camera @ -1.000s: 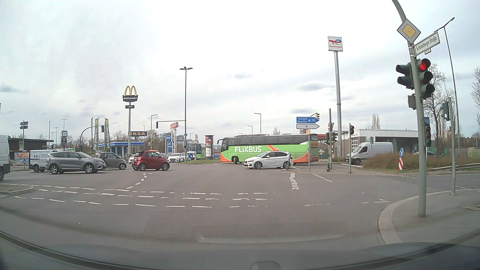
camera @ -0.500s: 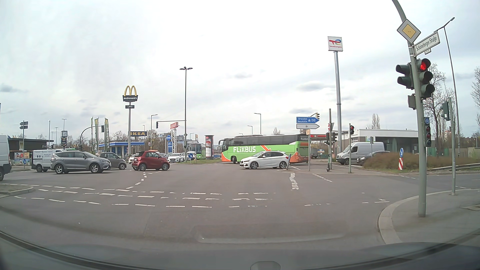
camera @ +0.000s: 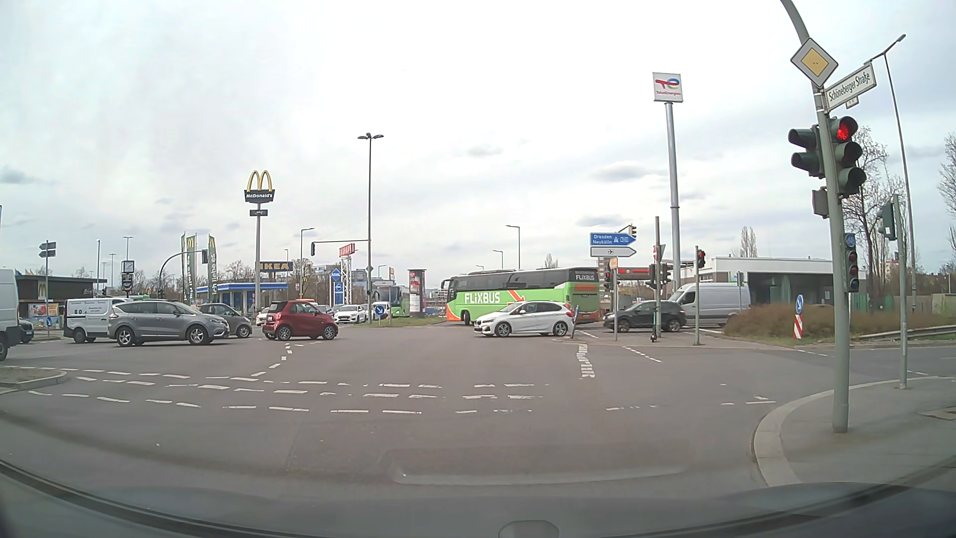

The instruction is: Follow the waypoints while adhering to traffic rules and regulations

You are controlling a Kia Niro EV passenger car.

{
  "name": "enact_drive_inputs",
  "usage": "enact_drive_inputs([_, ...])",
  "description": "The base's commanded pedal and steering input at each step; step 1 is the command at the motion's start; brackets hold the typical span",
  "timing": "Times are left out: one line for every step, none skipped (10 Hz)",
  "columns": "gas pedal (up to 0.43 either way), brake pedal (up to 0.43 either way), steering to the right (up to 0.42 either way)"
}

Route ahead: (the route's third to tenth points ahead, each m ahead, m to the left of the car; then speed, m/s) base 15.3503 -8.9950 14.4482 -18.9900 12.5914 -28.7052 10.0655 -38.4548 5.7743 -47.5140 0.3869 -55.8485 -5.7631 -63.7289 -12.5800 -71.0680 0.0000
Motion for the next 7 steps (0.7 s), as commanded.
enact_drive_inputs([0.0, 0.409, -0.017])
enact_drive_inputs([0.0, 0.409, -0.017])
enact_drive_inputs([0.0, 0.409, -0.017])
enact_drive_inputs([0.0, 0.409, -0.017])
enact_drive_inputs([0.0, 0.409, -0.017])
enact_drive_inputs([0.0, 0.409, -0.017])
enact_drive_inputs([0.0, 0.409, -0.017])
